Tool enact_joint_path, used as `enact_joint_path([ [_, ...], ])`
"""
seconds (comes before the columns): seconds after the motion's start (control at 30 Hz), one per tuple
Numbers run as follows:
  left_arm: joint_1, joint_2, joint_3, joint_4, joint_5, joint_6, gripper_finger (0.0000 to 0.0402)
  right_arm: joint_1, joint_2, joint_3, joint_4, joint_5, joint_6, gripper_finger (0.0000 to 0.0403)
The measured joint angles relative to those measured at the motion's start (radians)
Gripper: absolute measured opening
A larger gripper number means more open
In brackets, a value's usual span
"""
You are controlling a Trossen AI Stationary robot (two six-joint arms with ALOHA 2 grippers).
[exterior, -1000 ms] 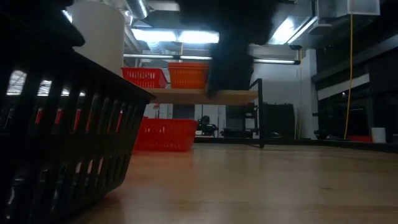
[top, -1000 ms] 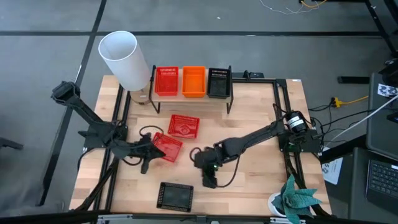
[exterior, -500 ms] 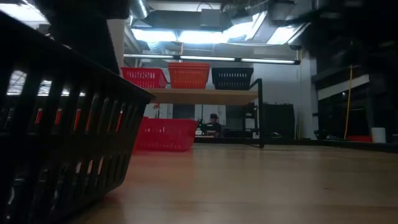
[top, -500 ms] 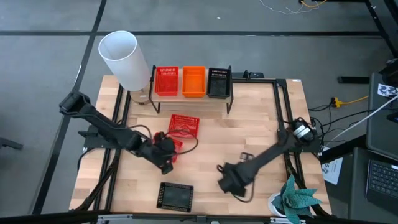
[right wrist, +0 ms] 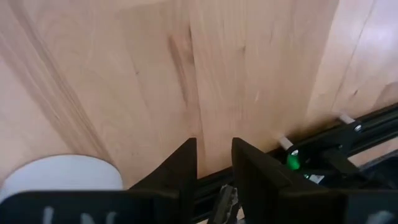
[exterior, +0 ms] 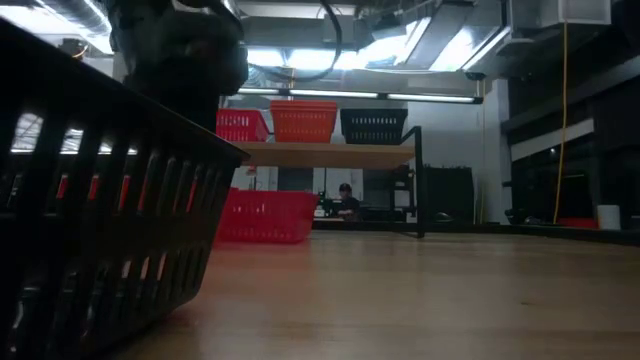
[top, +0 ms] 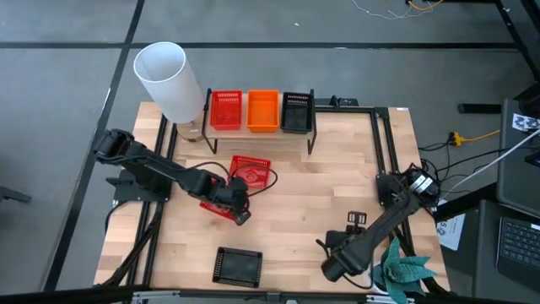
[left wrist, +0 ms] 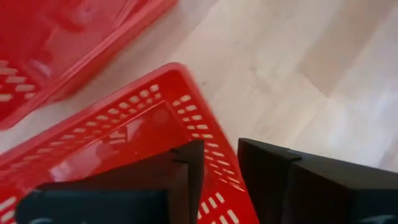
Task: Stack baskets on shelf by color
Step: Stack the bottom red bin on the red bin on the shelf
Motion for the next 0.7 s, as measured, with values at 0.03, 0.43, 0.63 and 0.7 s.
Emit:
enact_joint_path([
  [0.03,0.004,0.004,0.000,0.001,-0.001,-0.022,0.0097,0.008,-0.002,0.000,0.000,0.005,-0.003,0.0101],
  [0.43,0.015,0.106,0.000,0.011,0.015,-0.078,0.0106,0.061,-0.004,0.000,0.007,0.066,0.031,0.0101],
  [0.63,0.007,0.141,0.000,0.000,0.060,-0.019,0.0069,0.062,-0.004,0.000,0.028,0.066,0.055,0.0101],
  [0.7,-0.009,0.141,0.002,-0.001,0.061,-0.006,0.0031,0.062,-0.004,0.001,0.033,0.066,0.055,0.0101],
])
